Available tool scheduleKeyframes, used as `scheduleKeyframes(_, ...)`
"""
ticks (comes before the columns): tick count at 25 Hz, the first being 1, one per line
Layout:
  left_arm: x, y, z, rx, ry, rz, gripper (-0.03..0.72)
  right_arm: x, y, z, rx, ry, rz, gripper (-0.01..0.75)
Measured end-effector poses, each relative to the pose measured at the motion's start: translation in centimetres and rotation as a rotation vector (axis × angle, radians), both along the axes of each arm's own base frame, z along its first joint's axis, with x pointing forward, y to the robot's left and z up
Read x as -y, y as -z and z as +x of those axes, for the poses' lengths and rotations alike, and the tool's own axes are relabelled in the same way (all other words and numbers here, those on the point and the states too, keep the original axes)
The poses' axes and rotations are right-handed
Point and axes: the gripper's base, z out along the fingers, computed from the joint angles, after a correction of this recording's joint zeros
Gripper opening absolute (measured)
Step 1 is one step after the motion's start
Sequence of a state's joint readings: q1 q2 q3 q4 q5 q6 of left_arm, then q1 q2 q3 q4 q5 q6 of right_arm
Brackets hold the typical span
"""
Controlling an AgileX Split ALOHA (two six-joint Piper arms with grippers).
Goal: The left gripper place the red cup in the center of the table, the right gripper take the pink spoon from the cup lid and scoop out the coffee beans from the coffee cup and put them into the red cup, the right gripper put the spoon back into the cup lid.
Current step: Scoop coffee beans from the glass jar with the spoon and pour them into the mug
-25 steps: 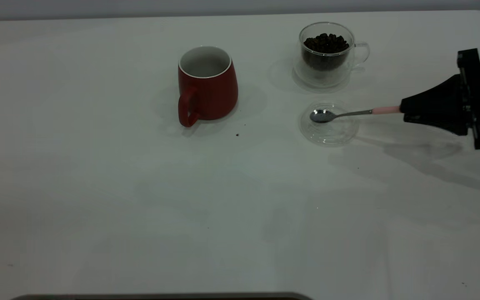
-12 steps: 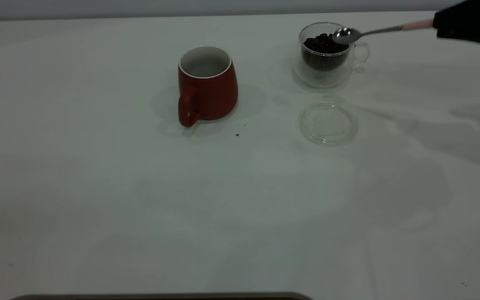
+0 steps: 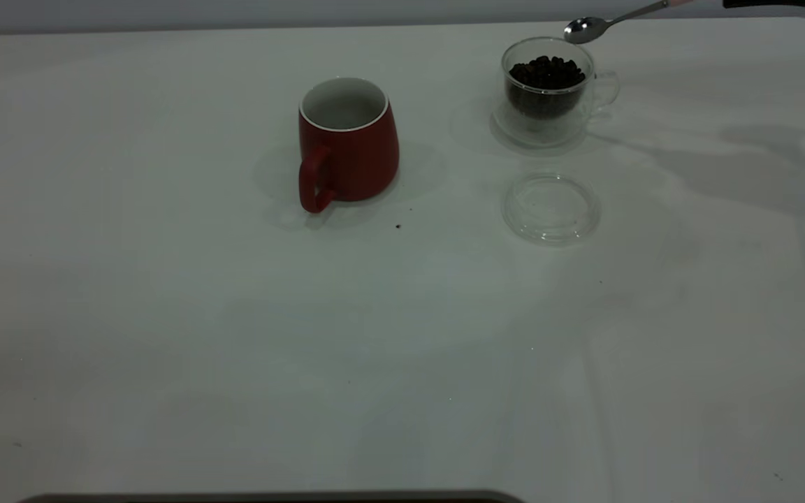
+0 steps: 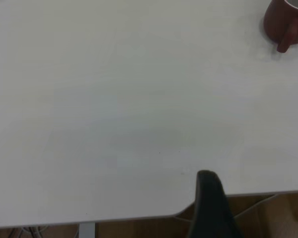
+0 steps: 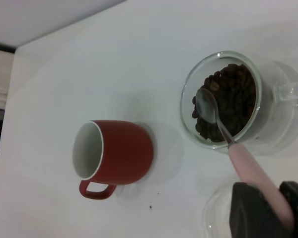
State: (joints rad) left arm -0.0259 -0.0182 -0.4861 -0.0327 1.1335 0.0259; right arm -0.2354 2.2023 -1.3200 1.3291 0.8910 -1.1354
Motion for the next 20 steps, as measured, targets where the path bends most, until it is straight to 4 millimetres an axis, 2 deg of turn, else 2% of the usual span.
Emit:
scheduleKeyframes(11, 0.0, 0.0, 0.0, 0.0, 0.001, 0.001, 0.529, -1.8, 3.4, 4.6, -0.036, -0.069, -0.042, 0.113)
scheduleKeyframes(20, 0.0, 0.0, 0.0, 0.0, 0.001, 0.001, 0.529, -2.1, 5.7, 4.5, -0.139, -0.049, 0.033, 0.113)
